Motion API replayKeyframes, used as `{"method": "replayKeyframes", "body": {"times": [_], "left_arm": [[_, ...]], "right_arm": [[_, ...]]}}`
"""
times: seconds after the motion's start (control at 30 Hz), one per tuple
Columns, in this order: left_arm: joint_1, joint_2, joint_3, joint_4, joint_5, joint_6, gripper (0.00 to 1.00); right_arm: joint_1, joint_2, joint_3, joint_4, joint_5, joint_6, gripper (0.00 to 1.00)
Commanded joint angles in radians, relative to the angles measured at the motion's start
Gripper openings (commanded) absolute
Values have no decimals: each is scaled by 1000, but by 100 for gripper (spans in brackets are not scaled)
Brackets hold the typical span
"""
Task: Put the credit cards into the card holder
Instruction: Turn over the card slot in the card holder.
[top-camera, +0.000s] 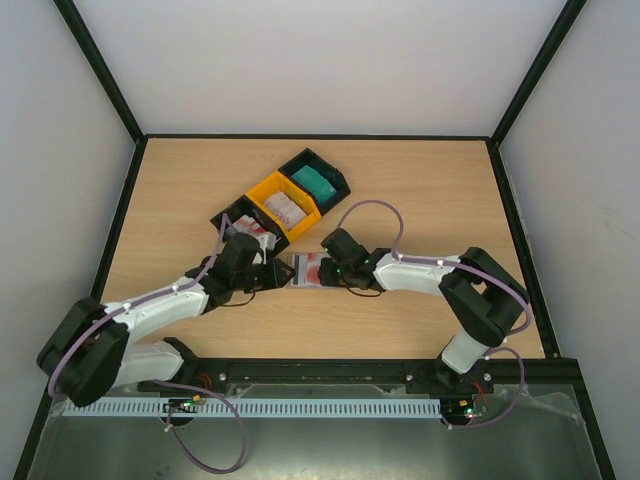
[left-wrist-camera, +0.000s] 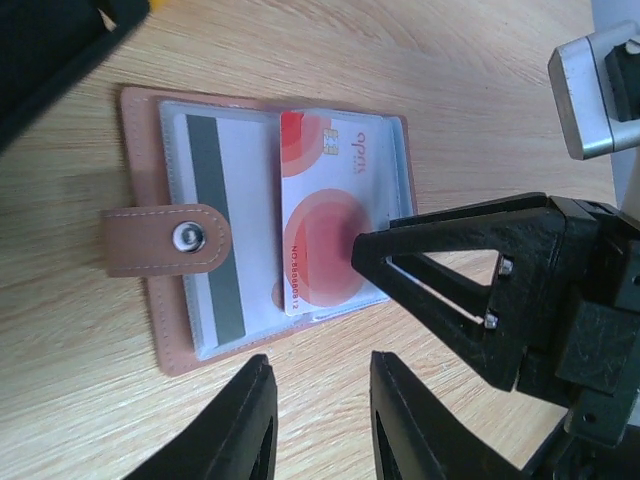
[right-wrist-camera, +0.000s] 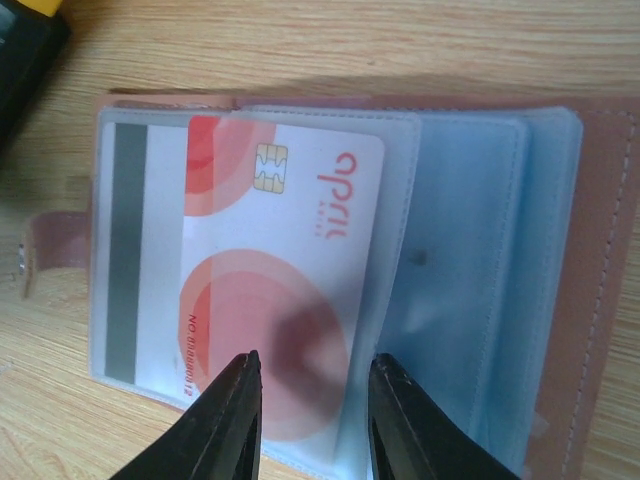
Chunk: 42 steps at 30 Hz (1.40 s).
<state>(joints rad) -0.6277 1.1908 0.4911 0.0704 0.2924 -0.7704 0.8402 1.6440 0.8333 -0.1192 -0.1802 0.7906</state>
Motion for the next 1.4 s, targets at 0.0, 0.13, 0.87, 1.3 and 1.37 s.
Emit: {"method": "replayKeyframes", "body": {"times": [0.0, 0.13, 0.87, 1.3, 1.37], "left_arm": [[-19, 98, 24, 123, 47, -10, 28], [-46, 177, 71, 136, -19, -13, 25], [-119, 460, 133, 155, -73, 16, 12], [-121, 478, 160, 152, -42, 59, 14], [-121, 479, 158, 154, -39, 57, 14]], "right_arm": [[1, 8, -36, 53, 21, 16, 28], [-2, 1, -53, 71, 18, 18, 28], [-70, -55, -153, 270, -145, 33, 31], [-147, -83, -321, 558, -286, 151, 31], [-149, -77, -343, 618, -305, 169, 31]]}}
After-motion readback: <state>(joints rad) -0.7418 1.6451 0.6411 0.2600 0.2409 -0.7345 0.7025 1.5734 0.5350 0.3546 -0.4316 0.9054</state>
